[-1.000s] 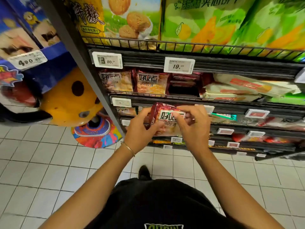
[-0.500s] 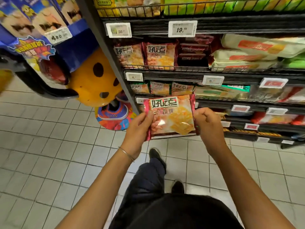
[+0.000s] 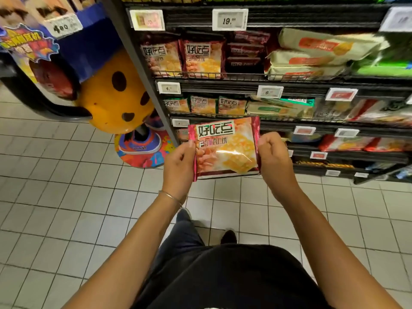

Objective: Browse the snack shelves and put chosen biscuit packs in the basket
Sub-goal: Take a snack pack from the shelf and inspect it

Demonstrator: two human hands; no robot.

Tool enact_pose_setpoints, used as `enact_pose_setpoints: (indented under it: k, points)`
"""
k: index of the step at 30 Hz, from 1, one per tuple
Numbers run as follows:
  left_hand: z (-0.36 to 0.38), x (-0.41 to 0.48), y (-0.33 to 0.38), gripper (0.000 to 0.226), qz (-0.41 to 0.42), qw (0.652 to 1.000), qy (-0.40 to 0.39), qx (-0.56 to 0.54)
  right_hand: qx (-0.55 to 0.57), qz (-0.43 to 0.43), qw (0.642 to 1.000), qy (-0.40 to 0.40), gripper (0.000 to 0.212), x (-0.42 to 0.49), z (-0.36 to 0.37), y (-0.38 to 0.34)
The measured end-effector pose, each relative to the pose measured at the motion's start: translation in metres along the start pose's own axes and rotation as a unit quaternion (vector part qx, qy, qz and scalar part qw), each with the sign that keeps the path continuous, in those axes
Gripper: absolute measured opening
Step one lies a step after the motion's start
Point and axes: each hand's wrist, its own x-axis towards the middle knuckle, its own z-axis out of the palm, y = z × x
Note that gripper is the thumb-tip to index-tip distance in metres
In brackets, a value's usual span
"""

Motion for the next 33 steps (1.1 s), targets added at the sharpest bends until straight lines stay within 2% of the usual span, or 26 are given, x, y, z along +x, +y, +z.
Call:
enact_pose_setpoints:
  k: [6, 10, 18, 22, 26, 29, 31, 33]
  points:
    - [-0.004, -0.002, 0.016, 0.048, -0.04, 0.999, 0.007, -0.025, 0.098, 0.057, 0.993, -0.041, 0.021, -0.002, -0.003, -0.012]
    - [-0.001, 0.0, 0.026, 0.044, -0.116, 0.989, 0.014, -0.087, 0.068, 0.069, 0.994, -0.042, 0.016, 0.0, -0.005, -0.013]
    - [0.009, 0.006, 0.033, 0.028, -0.205, 0.97, 0.004, -0.13, 0.084, 0.188, 0.978, -0.044, 0.021, 0.02, -0.014, -0.012]
    - [0.014, 0.012, 0.039, 0.033, -0.246, 0.956, -0.005, -0.159, 0.106, 0.214, 0.969, -0.061, 0.017, 0.022, -0.018, -0.005]
    - [0.015, 0.013, 0.041, 0.041, -0.194, 0.966, -0.079, -0.154, 0.091, 0.169, 0.978, -0.08, 0.014, 0.017, -0.025, 0.0]
    - [0.014, 0.012, 0.043, 0.037, -0.124, 0.972, -0.093, -0.178, 0.072, 0.137, 0.983, -0.099, 0.014, 0.019, -0.029, 0.001]
    - [0.015, 0.013, 0.043, 0.036, -0.072, 0.98, -0.095, -0.161, 0.109, 0.133, 0.98, -0.096, 0.012, 0.02, -0.029, 0.002]
    - [0.018, 0.01, 0.045, 0.038, -0.016, 0.987, -0.113, -0.114, 0.194, 0.155, 0.965, -0.082, 0.016, 0.02, -0.025, 0.002]
